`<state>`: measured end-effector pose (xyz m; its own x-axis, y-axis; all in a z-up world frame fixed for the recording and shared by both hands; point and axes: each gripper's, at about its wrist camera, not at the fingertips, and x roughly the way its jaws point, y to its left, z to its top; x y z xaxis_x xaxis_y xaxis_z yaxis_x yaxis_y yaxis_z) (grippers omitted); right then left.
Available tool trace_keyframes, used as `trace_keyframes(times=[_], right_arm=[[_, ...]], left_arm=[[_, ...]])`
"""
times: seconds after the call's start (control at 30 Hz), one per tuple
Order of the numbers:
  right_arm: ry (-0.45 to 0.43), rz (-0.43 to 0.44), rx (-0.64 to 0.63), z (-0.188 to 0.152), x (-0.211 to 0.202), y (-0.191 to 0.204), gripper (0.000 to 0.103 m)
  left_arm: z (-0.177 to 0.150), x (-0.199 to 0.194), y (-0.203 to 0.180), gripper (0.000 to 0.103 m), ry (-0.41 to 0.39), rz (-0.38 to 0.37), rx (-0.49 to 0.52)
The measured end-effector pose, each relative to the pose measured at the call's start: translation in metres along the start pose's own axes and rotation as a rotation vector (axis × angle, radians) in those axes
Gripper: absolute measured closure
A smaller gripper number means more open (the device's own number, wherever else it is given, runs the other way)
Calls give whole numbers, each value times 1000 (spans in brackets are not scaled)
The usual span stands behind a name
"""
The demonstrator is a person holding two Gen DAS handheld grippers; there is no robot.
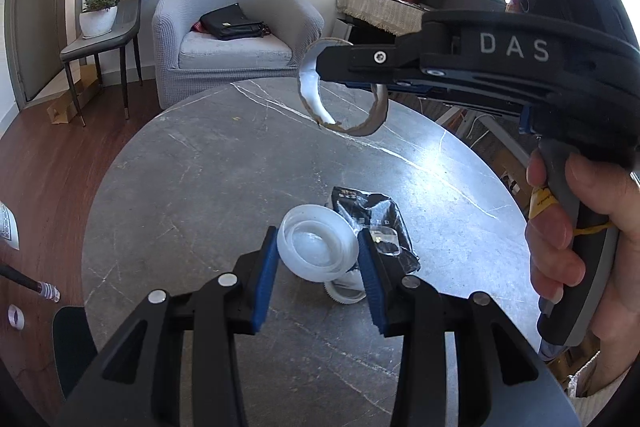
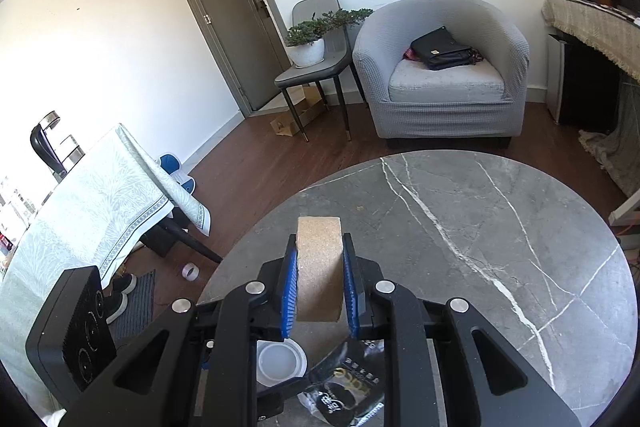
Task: Collect trash
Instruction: 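Grasp the white lid with the left tool while the right tool grips the tape roll, then carry the white lid and tape roll over the green bin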
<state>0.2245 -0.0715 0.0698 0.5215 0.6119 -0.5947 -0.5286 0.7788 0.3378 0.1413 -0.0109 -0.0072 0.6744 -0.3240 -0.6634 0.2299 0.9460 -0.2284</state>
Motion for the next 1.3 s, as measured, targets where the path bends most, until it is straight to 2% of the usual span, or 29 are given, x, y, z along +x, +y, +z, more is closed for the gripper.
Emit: trace_keyframes(times=[0.13, 0.8, 1.17, 1.3], right_arm=[[10, 17, -6, -2, 7, 14, 83], [89, 107, -103, -23, 60, 117, 83], [150, 152, -165, -31, 111, 181, 83], [188, 156, -183, -38, 133, 202, 83]], left_arm=[[-6, -14, 18, 61, -10, 4, -38], [-63, -89, 115, 61, 14, 122, -167], [-97, -85, 190, 61, 136, 245, -212], [-116, -79, 216, 61, 196, 258, -249]])
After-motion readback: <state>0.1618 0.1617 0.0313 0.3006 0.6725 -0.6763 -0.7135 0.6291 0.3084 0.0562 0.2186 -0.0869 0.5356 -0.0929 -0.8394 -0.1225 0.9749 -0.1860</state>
